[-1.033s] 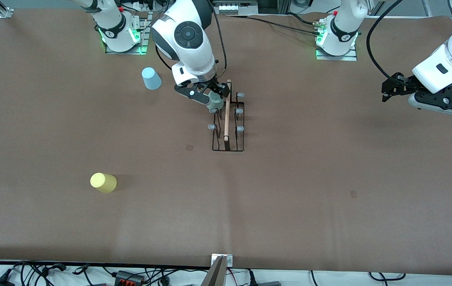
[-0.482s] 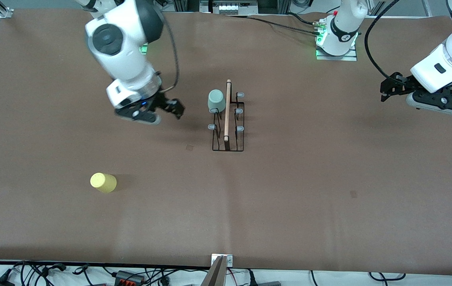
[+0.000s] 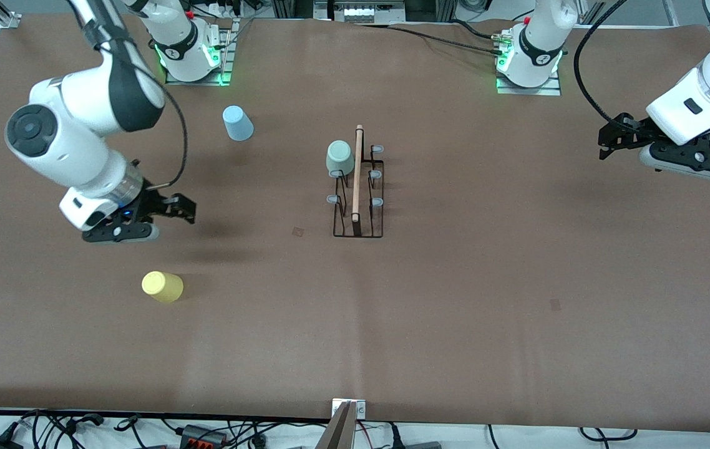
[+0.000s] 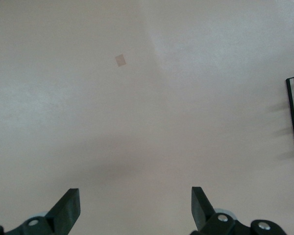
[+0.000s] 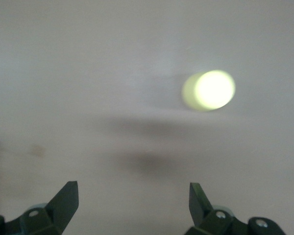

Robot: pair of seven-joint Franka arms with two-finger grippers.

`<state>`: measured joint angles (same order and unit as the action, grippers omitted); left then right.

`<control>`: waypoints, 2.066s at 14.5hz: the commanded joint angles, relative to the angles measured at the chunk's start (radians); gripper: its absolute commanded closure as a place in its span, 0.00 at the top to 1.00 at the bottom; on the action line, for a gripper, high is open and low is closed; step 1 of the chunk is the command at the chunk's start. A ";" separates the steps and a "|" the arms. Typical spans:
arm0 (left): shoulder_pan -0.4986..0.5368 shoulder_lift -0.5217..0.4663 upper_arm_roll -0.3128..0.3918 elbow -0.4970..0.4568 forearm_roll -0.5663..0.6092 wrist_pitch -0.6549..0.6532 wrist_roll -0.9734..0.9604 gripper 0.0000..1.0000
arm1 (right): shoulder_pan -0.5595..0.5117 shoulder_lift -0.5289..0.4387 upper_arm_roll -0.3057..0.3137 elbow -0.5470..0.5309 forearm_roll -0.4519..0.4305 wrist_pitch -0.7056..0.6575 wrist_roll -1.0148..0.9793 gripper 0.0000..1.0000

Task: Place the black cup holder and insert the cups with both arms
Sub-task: 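Move the right gripper over to the yellow cup, then grasp the yellow cup with the right gripper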

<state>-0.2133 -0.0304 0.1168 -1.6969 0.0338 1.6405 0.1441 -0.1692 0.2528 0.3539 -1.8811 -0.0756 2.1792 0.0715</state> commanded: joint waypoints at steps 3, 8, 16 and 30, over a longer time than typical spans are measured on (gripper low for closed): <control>-0.002 0.000 0.004 0.017 0.009 -0.036 0.000 1.00 | -0.023 0.150 -0.041 0.051 -0.145 0.152 -0.130 1.00; 0.000 0.000 0.009 0.017 0.009 -0.040 0.005 1.00 | -0.012 0.275 -0.136 0.076 -0.156 0.327 -0.300 1.00; 0.000 0.001 0.009 0.017 0.009 -0.041 0.003 1.00 | 0.016 0.353 -0.136 0.140 -0.075 0.344 -0.300 1.00; 0.005 0.001 0.009 0.017 0.009 -0.039 0.008 1.00 | 0.023 0.419 -0.136 0.145 -0.073 0.412 -0.305 0.97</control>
<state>-0.2109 -0.0304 0.1221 -1.6964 0.0338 1.6201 0.1441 -0.1521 0.6547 0.2210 -1.7579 -0.1653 2.5844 -0.2089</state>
